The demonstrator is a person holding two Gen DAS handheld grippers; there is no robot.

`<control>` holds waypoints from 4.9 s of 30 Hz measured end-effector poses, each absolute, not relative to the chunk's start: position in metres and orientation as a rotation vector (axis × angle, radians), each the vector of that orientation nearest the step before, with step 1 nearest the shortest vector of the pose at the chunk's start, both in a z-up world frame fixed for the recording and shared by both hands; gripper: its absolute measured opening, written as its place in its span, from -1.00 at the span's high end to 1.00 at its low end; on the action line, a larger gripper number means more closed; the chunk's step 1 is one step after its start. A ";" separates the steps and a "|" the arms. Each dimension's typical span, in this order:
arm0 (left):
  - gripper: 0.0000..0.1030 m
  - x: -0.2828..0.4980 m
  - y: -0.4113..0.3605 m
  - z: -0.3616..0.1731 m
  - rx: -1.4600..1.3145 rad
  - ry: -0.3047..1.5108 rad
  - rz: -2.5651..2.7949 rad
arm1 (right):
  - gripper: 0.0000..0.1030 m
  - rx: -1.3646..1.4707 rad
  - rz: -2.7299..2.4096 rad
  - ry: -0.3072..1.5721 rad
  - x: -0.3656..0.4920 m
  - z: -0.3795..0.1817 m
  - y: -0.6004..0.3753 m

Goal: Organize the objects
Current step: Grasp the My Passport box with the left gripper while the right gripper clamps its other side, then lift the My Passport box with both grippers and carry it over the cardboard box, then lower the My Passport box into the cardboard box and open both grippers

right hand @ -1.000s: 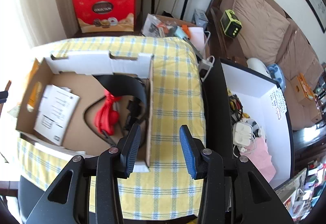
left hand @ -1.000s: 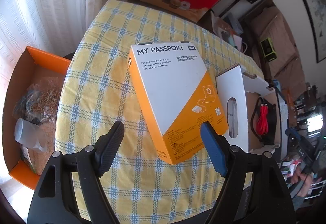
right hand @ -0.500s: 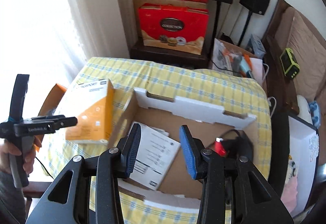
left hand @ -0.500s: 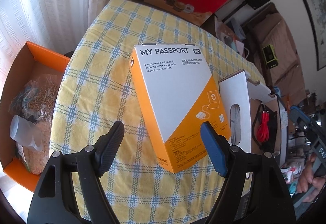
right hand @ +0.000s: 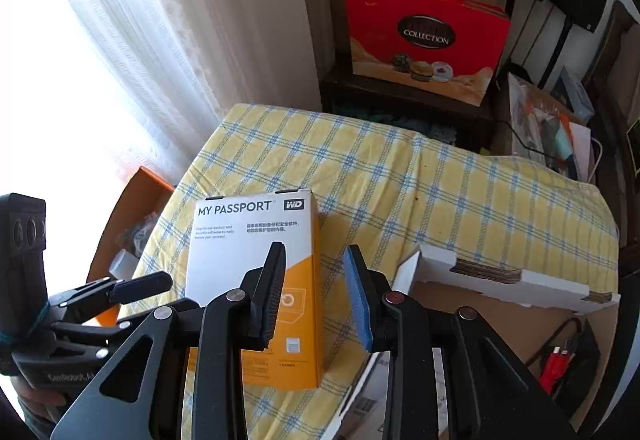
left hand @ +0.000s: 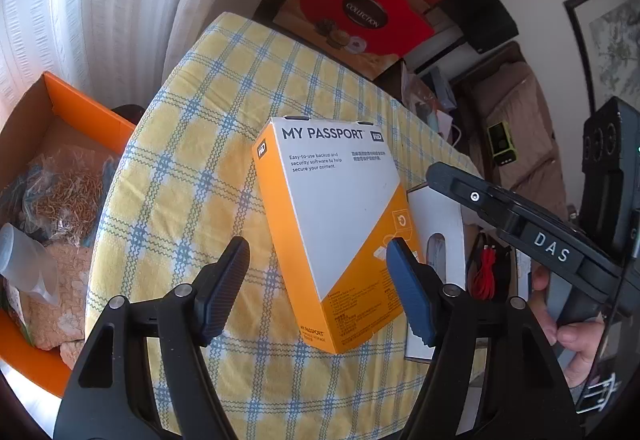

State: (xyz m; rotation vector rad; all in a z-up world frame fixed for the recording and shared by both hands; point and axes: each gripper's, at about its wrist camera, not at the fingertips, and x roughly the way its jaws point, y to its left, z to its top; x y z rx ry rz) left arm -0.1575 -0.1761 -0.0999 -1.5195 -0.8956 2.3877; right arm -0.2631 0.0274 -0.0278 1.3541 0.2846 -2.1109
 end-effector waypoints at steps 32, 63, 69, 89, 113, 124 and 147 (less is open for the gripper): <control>-0.23 -0.158 -0.173 -0.124 -1.542 -0.939 2.341 | -0.10 1.421 -2.110 0.365 -0.267 -0.054 0.007; -0.04 -0.140 -0.152 -0.038 -1.385 -0.801 2.386 | -0.13 1.350 -2.043 0.179 -0.242 0.020 0.034; -0.04 -0.141 -0.122 -0.022 -1.382 -0.746 2.349 | -0.11 1.337 -2.086 0.169 -0.237 0.040 0.067; -0.05 -0.167 0.011 -0.033 -1.480 -0.474 2.223 | -0.10 1.448 -2.207 -0.037 -0.248 0.028 0.206; -0.31 -0.146 -0.014 -0.025 -1.459 -0.428 2.322 | 0.14 1.565 -2.147 -0.130 -0.264 -0.039 0.224; -0.50 -0.107 -0.027 -0.037 -1.461 -0.285 2.511 | -0.09 1.295 -2.416 0.211 -0.206 0.004 0.228; -1.00 -0.013 -0.021 -0.013 -1.255 -0.171 2.781 | -0.78 1.093 -2.651 0.145 -0.092 0.018 0.273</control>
